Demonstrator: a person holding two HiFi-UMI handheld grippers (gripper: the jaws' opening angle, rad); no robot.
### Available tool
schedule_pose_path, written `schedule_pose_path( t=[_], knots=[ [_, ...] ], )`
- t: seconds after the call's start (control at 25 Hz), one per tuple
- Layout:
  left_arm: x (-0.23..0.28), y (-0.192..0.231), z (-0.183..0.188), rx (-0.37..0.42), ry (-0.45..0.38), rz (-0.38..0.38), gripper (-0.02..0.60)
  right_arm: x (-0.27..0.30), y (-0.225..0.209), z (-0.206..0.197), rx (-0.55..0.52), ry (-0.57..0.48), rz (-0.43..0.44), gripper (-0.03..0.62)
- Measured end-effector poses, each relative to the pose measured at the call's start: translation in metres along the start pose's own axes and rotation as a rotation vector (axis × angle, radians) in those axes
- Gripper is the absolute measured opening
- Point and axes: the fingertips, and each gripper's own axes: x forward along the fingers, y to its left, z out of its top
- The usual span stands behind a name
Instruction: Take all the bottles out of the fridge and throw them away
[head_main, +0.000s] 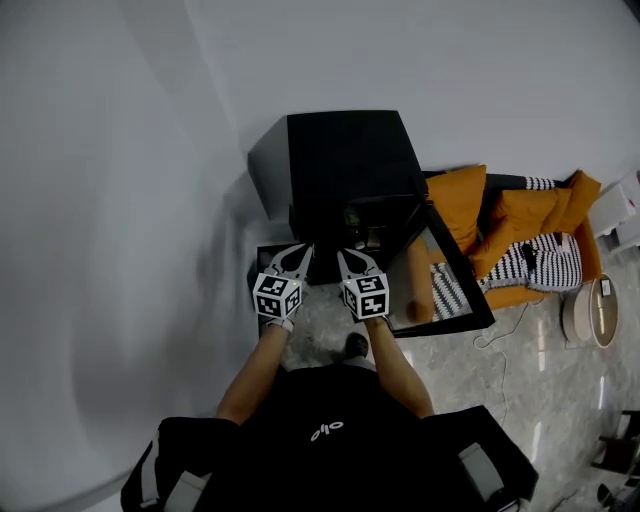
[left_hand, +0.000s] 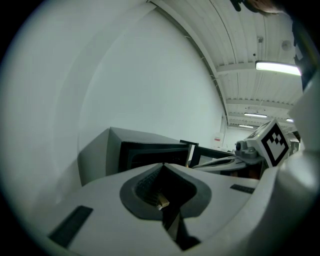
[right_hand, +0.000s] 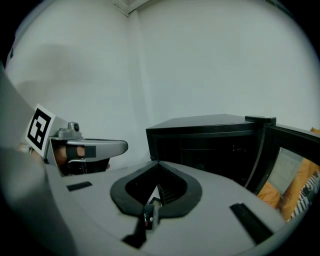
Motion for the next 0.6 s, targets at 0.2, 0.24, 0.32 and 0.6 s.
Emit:
schedule_pose_path(
  t=[0.2,0.24,0.32,0.6],
  knots=[
    [0.017,-0.016,0.009,0.033,0.005,-0.055,0.006,-0.012,-0.027,0.004,0.033,-0.023,-0.066,0.009],
    [0.02,-0.019,0.009,0.037,0.008,-0.063,0.006,-0.015,-0.032,0.003,0.044,-0.028,-0.08,0.009],
    [0.025,-0.024,0.008,0.042,0.015,-0.079,0.006,-0.021,-0.041,0.002,0.061,-0.037,-0.102,0.009],
    [0.034,-0.037,0.004,0.048,0.027,-0.113,0.006,-0.035,-0.053,-0.005,0.074,-0.042,-0.142,0.009]
  ],
)
